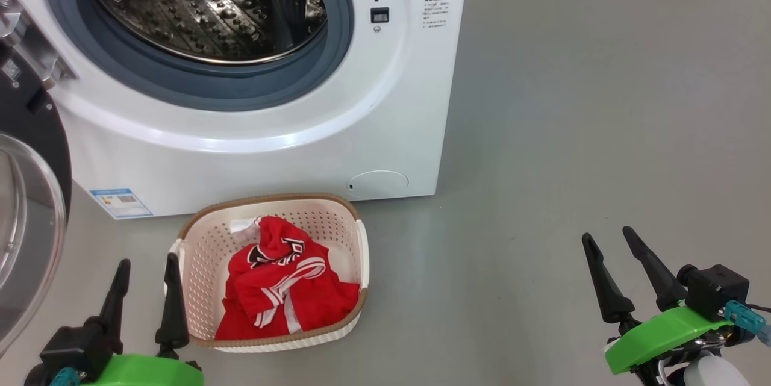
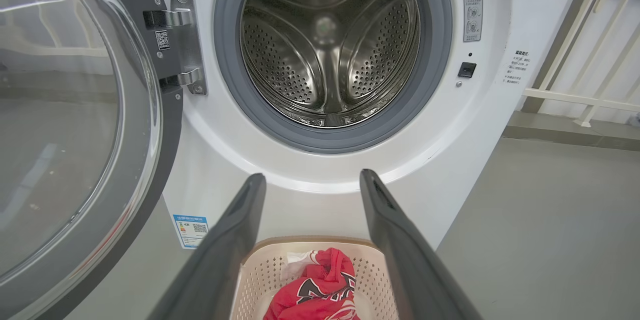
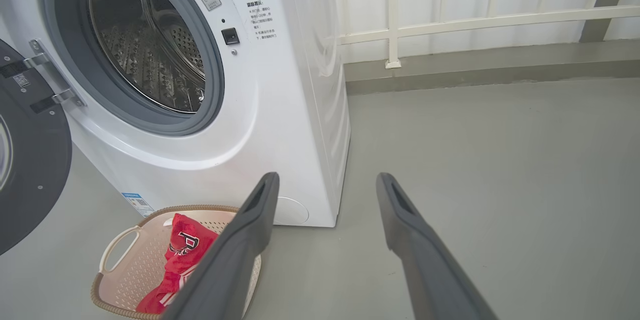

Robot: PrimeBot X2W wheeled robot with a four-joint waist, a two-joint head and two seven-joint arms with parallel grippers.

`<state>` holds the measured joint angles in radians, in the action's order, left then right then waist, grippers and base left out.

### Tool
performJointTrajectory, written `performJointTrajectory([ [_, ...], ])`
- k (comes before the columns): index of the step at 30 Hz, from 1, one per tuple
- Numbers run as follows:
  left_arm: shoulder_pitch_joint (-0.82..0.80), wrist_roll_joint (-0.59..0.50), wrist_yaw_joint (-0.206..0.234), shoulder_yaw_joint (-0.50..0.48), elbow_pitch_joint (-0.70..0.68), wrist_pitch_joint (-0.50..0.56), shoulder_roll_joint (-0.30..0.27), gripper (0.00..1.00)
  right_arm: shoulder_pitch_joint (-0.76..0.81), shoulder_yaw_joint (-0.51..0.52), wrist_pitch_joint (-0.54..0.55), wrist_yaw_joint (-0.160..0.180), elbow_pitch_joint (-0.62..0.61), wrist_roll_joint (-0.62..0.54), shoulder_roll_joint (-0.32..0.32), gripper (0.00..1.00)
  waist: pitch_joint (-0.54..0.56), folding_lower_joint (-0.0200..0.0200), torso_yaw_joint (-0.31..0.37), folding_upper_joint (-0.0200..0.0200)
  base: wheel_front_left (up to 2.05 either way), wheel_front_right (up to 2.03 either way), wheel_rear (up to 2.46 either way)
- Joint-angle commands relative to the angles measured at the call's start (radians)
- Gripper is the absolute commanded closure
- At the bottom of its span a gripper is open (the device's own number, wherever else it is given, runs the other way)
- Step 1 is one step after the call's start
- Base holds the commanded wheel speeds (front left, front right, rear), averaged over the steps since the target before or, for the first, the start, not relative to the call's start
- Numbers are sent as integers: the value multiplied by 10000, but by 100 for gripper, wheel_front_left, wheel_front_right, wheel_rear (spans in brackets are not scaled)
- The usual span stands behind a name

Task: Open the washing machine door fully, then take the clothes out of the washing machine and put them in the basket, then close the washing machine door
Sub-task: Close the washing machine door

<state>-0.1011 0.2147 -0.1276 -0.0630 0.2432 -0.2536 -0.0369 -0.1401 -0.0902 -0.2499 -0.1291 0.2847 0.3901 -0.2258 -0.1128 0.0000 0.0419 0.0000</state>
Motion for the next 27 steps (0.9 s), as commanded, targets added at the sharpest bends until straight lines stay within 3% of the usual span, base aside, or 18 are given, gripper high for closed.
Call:
performJointTrajectory([
  [1, -66, 36, -31, -299, -192, -82, -147, 0, 64, -221, -119, -16, -241, 79, -169, 0, 14, 0, -42, 0, 0, 0, 0],
  [8, -42, 165, 11, -326, -91, -82, -138, 0, 6, -519, -119, -16, -235, 73, -227, 0, 2, 0, -533, 0, 0, 0, 0],
  [27, 407, 1276, 743, 248, 145, -82, -134, 0, -867, -1964, -119, -16, 97, 230, -539, 0, -15, 0, -3336, 0, 0, 0, 0],
])
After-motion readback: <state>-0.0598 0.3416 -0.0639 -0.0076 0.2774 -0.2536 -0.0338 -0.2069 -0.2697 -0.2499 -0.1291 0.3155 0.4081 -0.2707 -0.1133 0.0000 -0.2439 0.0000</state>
